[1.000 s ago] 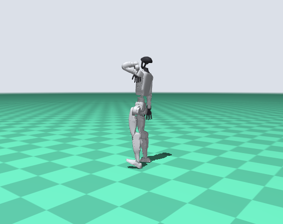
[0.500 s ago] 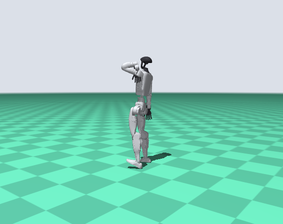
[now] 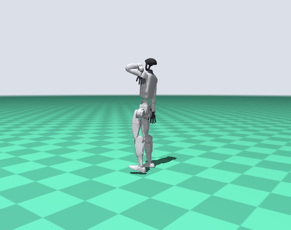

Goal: In place motions

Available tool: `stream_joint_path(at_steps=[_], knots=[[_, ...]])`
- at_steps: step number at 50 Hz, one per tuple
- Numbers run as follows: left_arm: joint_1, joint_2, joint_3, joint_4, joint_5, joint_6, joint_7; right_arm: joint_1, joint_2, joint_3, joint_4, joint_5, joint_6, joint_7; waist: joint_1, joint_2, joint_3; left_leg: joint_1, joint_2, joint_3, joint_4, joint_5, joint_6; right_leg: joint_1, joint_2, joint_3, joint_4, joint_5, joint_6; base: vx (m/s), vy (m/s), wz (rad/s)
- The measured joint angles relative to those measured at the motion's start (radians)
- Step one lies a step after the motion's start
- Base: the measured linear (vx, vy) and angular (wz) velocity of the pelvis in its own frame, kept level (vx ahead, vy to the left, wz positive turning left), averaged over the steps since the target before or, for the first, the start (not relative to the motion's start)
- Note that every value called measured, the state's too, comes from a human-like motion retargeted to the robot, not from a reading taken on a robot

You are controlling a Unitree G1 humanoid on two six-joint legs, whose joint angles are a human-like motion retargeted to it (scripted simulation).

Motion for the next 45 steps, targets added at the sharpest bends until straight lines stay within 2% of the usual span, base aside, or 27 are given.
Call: stream_joint_path(at_steps=[13, 17, 20, 23, 28, 32, 38, 45], knots=[[-0.020, 0.060, -0.058, 0.000, -0.016, 0.000, 0.009, -0.039, -0.026, 0.052, 0.001, -0.015, -0.002, -0.013, 0.040, -0.022, 0.059, -0.072, 0.005, -0.043, 0.065, 0.116, 0.026, -0.001, -0.010, -0.039, 0.004, -0.004, -0.023, -0.13, -0.12, 0.15], [-0.031, 0.059, -0.061, 0.000, -0.016, 0.000, 0.008, -0.049, -0.040, 0.049, -0.002, -0.016, -0.006, -0.016, 0.043, -0.050, 0.078, -0.104, -0.037, -0.029, 0.093, 0.067, -0.025, -0.001, -0.050, -0.080, -0.001, -0.001, -0.019, -0.15, -0.01, 0.53], [-0.034, 0.049, -0.062, 0.000, -0.016, 0.000, 0.010, -0.041, -0.047, 0.040, 0.001, -0.019, -0.005, -0.019, 0.058, -0.072, 0.074, -0.113, -0.103, -0.068, 0.110, 0.021, -0.037, 0.001, -0.076, -0.101, -0.005, 0.000, -0.012, -0.01, 0.10, 0.39], [-0.030, 0.038, -0.061, 0.000, -0.019, 0.000, 0.014, -0.034, -0.053, 0.029, 0.004, -0.023, -0.004, -0.023, 0.066, -0.071, 0.076, -0.116, -0.133, -0.097, 0.097, -0.018, -0.010, 0.004, -0.066, -0.114, -0.003, -0.001, -0.013, 0.06, 0.12, 0.22], [-0.005, 0.034, -0.055, 0.000, -0.021, 0.000, 0.016, -0.029, -0.057, 0.003, 0.003, -0.034, -0.002, -0.029, 0.037, -0.043, 0.058, -0.088, -0.121, -0.060, 0.025, -0.102, 0.028, 0.008, -0.039, -0.130, 0.002, -0.007, -0.001, 0.15, 0.20, 0.17], [0.038, 0.049, -0.050, 0.000, -0.010, 0.000, 0.006, -0.015, -0.046, -0.032, 0.001, -0.030, -0.004, -0.035, 0.008, -0.036, 0.037, -0.072, -0.115, -0.025, -0.013, -0.116, 0.056, 0.013, -0.046, -0.146, 0.003, -0.004, 0.010, 0.17, 0.17, 0.17], [0.065, 0.074, -0.053, 0.000, 0.023, 0.000, -0.026, 0.017, -0.030, -0.065, -0.001, -0.004, -0.019, -0.031, 0.041, -0.054, 0.017, -0.052, -0.175, -0.046, -0.054, -0.128, 0.106, 0.012, -0.077, -0.134, 0.004, 0.015, 0.022, 0.15, 0.18, -0.07], [0.028, 0.056, -0.041, 0.000, 0.031, 0.000, -0.037, -0.003, -0.033, -0.037, -0.037, -0.021, -0.046, -0.025, 0.029, -0.062, 0.037, -0.035, -0.216, -0.029, -0.083, -0.153, 0.154, -0.023, -0.108, -0.092, 0.036, 0.059, 0.023, 0.07, 0.23, -0.26]])
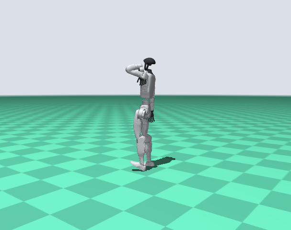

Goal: In place motions

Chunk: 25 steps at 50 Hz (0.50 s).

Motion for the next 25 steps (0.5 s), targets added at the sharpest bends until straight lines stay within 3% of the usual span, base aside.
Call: stream_joint_path(at_steps=[5, 9, 16, 19, 25], knots=[[-0.037, -0.017, 0.008, 0.000, 0.001, 0.000, -0.007, -0.028, -0.007, 0.011, -0.039, -0.017, -0.032, -0.005, -0.024, 0.014, 0.044, 0.010, 0.017, 0.043, -0.024, -0.004, 0.026, -0.063, -0.010, 0.001, 0.087, 0.060, -0.026, -0.02, 0.17, -0.47], [-0.092, -0.040, 0.018, 0.000, 0.002, 0.000, -0.012, -0.029, -0.017, 0.018, -0.033, -0.001, -0.035, -0.027, -0.040, 0.033, 0.075, 0.005, 0.057, 0.077, -0.034, -0.001, 0.038, -0.099, 0.032, -0.039, 0.159, 0.015, -0.079, -0.07, 0.10, -0.50], [-0.198, -0.103, 0.032, 0.000, -0.024, 0.000, 0.002, 0.000, -0.033, 0.013, 0.007, 0.026, -0.023, -0.043, -0.104, -0.002, 0.090, -0.010, 0.030, 0.046, -0.027, -0.002, 0.053, -0.124, 0.168, 0.209, 0.179, -0.055, -0.001, 0.00, -0.01, 0.14], [-0.216, -0.107, 0.022, 0.000, -0.030, 0.000, 0.006, 0.024, -0.033, 0.008, 0.025, 0.029, -0.017, -0.044, -0.098, -0.026, 0.079, -0.006, 0.004, 0.059, -0.028, -0.010, 0.056, -0.115, 0.163, 0.197, 0.141, -0.067, -0.057, 0.05, -0.01, -0.21], [-0.222, -0.078, -0.018, 0.000, -0.032, 0.000, 0.003, 0.055, -0.034, -0.018, 0.072, 0.030, 0.008, -0.031, -0.041, -0.045, 0.066, 0.007, -0.016, 0.077, -0.029, -0.016, 0.055, -0.100, 0.127, 0.190, 0.082, -0.017, 0.002, 0.02, -0.03, -0.24]])
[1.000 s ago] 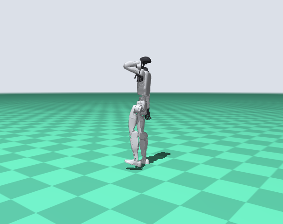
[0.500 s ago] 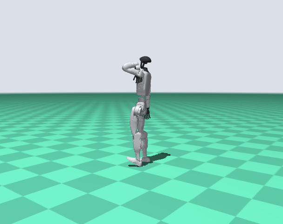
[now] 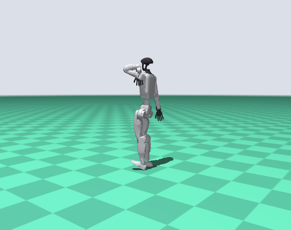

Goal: In place motions

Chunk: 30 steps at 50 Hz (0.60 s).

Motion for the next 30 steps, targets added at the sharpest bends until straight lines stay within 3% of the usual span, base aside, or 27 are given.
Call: stream_joint_path(at_steps=[12, 30], knots=[[0.111, 0.028, -0.014, 0.000, 0.007, 0.000, -0.011, -0.078, 0.075, -0.005, -0.068, 0.008, -0.032, 0.016, -0.041, 0.011, -0.035, 0.031, 0.022, 0.040, -0.006, -0.006, -0.014, 0.031, 0.054, 0.043, -0.064, 0.030, -0.035, -0.05, -0.09, -0.21], [0.141, -0.017, 0.030, 0.000, -0.001, 0.000, -0.006, -0.078, 0.083, 0.056, -0.115, 0.010, -0.050, 0.058, -0.064, 0.002, -0.049, 0.037, 0.025, 0.048, 0.007, -0.009, -0.015, 0.051, 0.053, 0.070, -0.096, 0.048, -0.024, -0.04, -0.03, -0.04]])
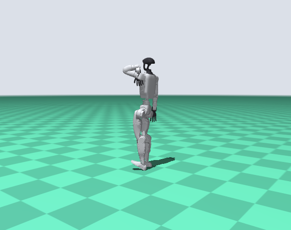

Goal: In place motions

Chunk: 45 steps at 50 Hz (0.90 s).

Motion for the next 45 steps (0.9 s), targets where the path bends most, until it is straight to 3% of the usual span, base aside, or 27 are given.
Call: stream_joint_path(at_steps=[11, 18, 22, 27, 45], knots=[[-0.051, 0.009, -0.009, 0.000, -0.004, 0.000, -0.003, -0.003, -0.039, -0.007, 0.032, 0.009, 0.029, -0.020, -0.022, 0.015, 0.054, -0.019, 0.016, 0.017, -0.026, -0.003, 0.020, -0.046, 0.019, 0.009, 0.052, 0.010, 0.018, -0.06, 0.02, -0.18], [-0.032, 0.020, -0.023, 0.000, -0.013, 0.000, 0.000, -0.024, -0.041, 0.007, 0.036, -0.001, 0.030, -0.032, -0.040, 0.027, 0.082, -0.011, 0.042, 0.064, -0.031, -0.002, 0.016, -0.091, 0.014, -0.001, 0.103, -0.013, -0.058, -0.04, -0.02, -0.28], [-0.012, 0.032, -0.026, 0.000, -0.015, 0.000, 0.004, 0.009, -0.049, -0.005, 0.059, 0.001, 0.037, -0.037, -0.018, 0.006, 0.055, 0.007, 0.015, 0.057, -0.020, -0.008, 0.002, -0.068, -0.023, -0.011, 0.069, -0.010, -0.016, 0.17, -0.08, 0.05], [0.024, 0.030, -0.027, 0.000, -0.015, 0.000, 0.006, 0.062, -0.055, -0.043, 0.103, 0.006, 0.057, -0.035, 0.044, 0.009, 0.006, 0.023, 0.013, 0.035, -0.005, -0.001, -0.021, -0.025, -0.033, -0.054, 0.030, -0.006, -0.021, 0.17, -0.08, 0.16], [0.029, 0.003, 0.024, 0.000, -0.009, 0.000, -0.003, 0.018, -0.023, -0.046, 0.045, 0.007, 0.019, -0.025, 0.016, 0.062, -0.025, 0.043, 0.053, 0.002, 0.012, 0.015, -0.077, 0.019, 0.010, -0.072, -0.005, -0.020, -0.052, -0.01, -0.09, 0.07]])
